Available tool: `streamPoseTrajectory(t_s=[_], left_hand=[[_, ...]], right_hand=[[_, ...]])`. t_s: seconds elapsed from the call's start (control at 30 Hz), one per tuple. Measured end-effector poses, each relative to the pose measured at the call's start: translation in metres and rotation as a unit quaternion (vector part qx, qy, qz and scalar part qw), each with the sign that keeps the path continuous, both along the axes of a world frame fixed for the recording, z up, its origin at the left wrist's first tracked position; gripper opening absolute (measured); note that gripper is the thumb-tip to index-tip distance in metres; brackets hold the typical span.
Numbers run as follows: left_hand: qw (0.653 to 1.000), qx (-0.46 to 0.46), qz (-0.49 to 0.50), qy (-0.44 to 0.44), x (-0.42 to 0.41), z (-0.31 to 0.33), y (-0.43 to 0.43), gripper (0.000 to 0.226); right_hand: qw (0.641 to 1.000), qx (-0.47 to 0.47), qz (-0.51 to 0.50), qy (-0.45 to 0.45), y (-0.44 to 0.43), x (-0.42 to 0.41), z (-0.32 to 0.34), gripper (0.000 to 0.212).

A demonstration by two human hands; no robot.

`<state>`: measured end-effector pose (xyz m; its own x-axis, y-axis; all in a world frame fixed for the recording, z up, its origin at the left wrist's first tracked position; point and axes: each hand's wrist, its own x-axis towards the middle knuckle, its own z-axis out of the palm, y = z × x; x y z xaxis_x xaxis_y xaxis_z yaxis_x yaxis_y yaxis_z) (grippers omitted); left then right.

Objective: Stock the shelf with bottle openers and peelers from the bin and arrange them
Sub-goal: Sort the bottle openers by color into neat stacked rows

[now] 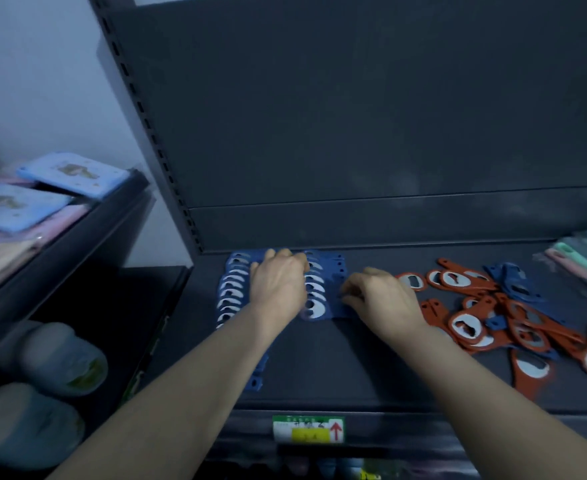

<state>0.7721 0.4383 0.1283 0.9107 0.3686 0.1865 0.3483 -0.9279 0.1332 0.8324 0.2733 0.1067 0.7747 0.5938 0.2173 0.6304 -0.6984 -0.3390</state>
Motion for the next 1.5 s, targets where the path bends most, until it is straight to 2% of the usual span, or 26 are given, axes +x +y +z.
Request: streamPoseTrajectory(t_s=[0.23, 0.4, 0.5, 0.6, 0.73, 0.77, 0.83, 0.9, 0.97, 1.03, 1.17, 1.3, 1.4, 1.5], left_hand=[[0.995, -0.036, -0.092, 0.015, 0.054, 0.004, -0.093, 0.023], [0.987, -0.082, -0.134, 0.021, 0.093, 0.007, -0.171, 0.013], [0.986, -0.081, -0.142, 0.036, 0.112, 0.007, -0.215, 0.018], [0.989, -0.039, -0.121, 0.078, 0.133, 0.002, -0.253, 0.036], [0.989, 0.002, -0.066, 0.131, 0.155, -0.004, -0.282, 0.063], [0.988, -0.004, -0.049, 0.145, 0.159, -0.005, -0.286, 0.064], [0.986, -0.055, -0.013, 0.155, 0.166, -0.005, -0.288, 0.052], [0.981, -0.150, 0.024, 0.124, 0.171, -0.006, -0.285, 0.038], [0.967, -0.242, 0.050, 0.067, 0.171, -0.005, -0.277, 0.037], [0.955, -0.288, 0.069, 0.008, 0.167, -0.003, -0.268, 0.035], [0.953, -0.281, 0.098, -0.056, 0.158, -0.002, -0.251, 0.027], [0.948, -0.285, 0.113, -0.082, 0.146, -0.002, -0.243, 0.026], [0.948, -0.279, 0.121, -0.094, 0.139, -0.002, -0.240, 0.025], [0.951, -0.272, 0.113, -0.097, 0.136, -0.003, -0.236, 0.025]], right_hand=[[0.994, -0.003, -0.111, -0.009, -0.106, 0.021, 0.009, 0.019], [0.976, -0.033, -0.217, -0.006, -0.197, 0.048, 0.008, 0.022], [0.966, -0.070, -0.248, 0.009, -0.244, 0.067, 0.005, 0.028], [0.964, -0.064, -0.256, 0.037, -0.276, 0.083, 0.003, 0.029], [0.973, -0.057, -0.215, 0.062, -0.293, 0.101, 0.002, 0.024], [0.976, -0.057, -0.202, 0.061, -0.294, 0.105, 0.002, 0.024], [0.980, -0.059, -0.179, 0.057, -0.294, 0.113, 0.003, 0.025], [0.983, -0.065, -0.156, 0.069, -0.291, 0.122, 0.004, 0.027], [0.984, -0.069, -0.138, 0.084, -0.287, 0.132, 0.006, 0.024], [0.985, -0.074, -0.126, 0.097, -0.280, 0.140, 0.008, 0.016], [0.980, -0.098, -0.100, 0.144, -0.257, 0.144, 0.010, 0.049], [0.966, -0.110, -0.099, 0.212, -0.248, 0.154, 0.013, 0.061], [0.954, -0.082, -0.101, 0.271, -0.248, 0.154, 0.012, 0.071], [0.947, -0.093, -0.090, 0.296, -0.246, 0.149, 0.013, 0.078]])
